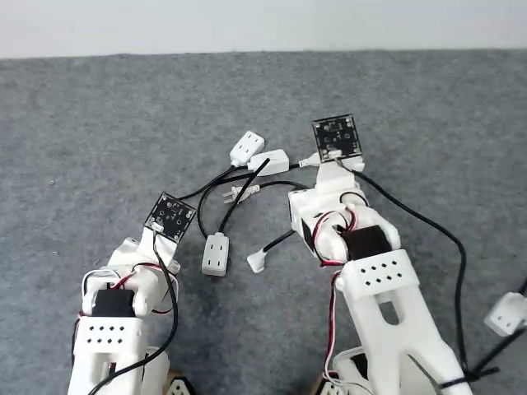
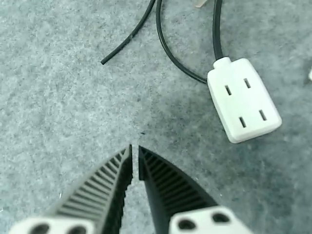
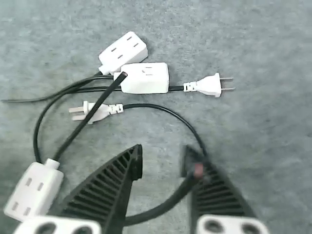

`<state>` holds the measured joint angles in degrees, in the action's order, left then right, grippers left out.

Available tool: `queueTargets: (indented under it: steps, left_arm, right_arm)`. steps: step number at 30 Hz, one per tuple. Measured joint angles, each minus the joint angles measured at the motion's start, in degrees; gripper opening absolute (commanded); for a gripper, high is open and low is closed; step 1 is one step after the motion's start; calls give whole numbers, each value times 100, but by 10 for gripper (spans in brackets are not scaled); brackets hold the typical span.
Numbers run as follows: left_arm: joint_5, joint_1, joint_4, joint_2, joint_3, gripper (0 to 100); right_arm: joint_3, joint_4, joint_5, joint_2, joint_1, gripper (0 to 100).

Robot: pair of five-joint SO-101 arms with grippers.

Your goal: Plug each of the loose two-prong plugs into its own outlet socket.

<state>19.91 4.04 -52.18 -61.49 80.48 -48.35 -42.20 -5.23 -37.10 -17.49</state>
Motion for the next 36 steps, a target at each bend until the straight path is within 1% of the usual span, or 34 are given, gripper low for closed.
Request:
queueTargets:
  steps: [4, 6, 9, 11, 15, 21, 23, 28, 33, 36]
  left_arm:
    - [0, 0, 0, 0, 0, 20]
    - [0, 0, 0, 0, 0, 20]
    - [0, 0, 0, 0, 0, 20]
    - [0, 0, 0, 0, 0, 20]
    - [0, 0, 0, 0, 0, 20]
    - [0, 0, 0, 0, 0, 20]
    - [0, 0, 0, 0, 0, 20]
    - [0, 0, 0, 0, 0, 20]
    - [114, 0, 0, 0, 0, 20]
    - [167, 0, 0, 0, 0, 20]
  right_arm:
    - [97, 9, -738, 0, 290, 91]
    - [229, -9, -1081, 0, 360, 88]
    - [378, -237, -1398, 0, 369, 87]
    - [475, -448, -1679, 0, 334, 96]
    - [738, -870, -2180, 0, 343, 165]
    - [844, -949, -2374, 0, 554, 177]
    - [844, -949, -2453, 0, 387, 177]
    - [589, -738, -2848, 211, -325, 177]
    - [712, -554, -2901, 1389, -633, 177]
    - [1187, -756, -3015, 2251, -738, 177]
